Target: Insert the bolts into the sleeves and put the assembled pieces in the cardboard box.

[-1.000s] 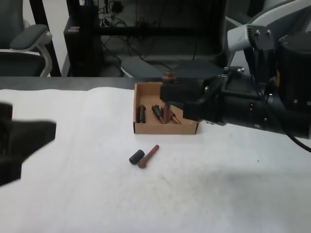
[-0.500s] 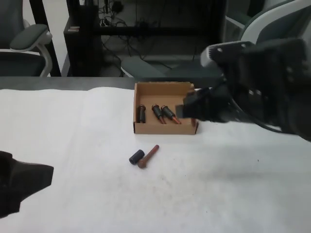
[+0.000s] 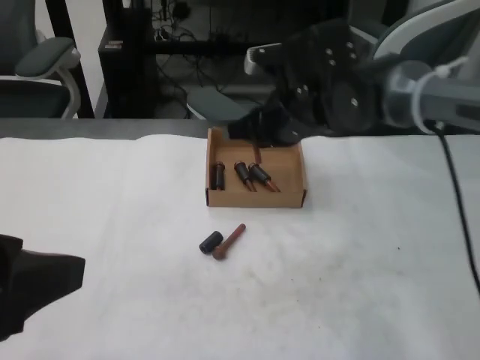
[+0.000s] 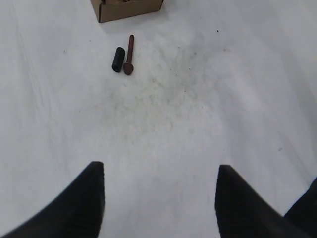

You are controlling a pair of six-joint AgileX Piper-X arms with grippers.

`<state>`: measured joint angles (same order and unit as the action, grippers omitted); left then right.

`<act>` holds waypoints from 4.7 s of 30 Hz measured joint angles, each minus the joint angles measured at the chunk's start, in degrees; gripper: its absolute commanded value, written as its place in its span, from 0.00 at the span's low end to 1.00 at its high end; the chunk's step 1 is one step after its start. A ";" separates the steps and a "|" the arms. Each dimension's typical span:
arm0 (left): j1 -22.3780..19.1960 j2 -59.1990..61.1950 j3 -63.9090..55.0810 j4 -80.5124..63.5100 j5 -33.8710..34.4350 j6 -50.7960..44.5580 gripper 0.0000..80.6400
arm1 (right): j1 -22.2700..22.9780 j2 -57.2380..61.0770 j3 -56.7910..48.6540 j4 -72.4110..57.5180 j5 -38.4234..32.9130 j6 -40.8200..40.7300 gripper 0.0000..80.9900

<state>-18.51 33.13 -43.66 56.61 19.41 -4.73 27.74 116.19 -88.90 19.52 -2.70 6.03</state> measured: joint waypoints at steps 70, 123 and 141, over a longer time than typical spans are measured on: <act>0.00 -5.25 0.00 -1.29 1.00 5.65 0.79 | 7.06 -29.99 16.23 25.75 1.11 1.50 0.82; 0.00 -5.25 0.00 -9.94 5.12 0.50 0.79 | 9.52 -28.42 32.30 5.78 -9.23 -41.20 0.69; 0.00 -5.25 0.00 -10.31 3.18 16.96 0.79 | 9.52 -6.58 14.79 11.53 -3.11 -83.39 0.55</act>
<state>-18.51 27.88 -43.66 46.31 22.59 12.23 37.26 109.61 -74.12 31.05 -5.82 -77.36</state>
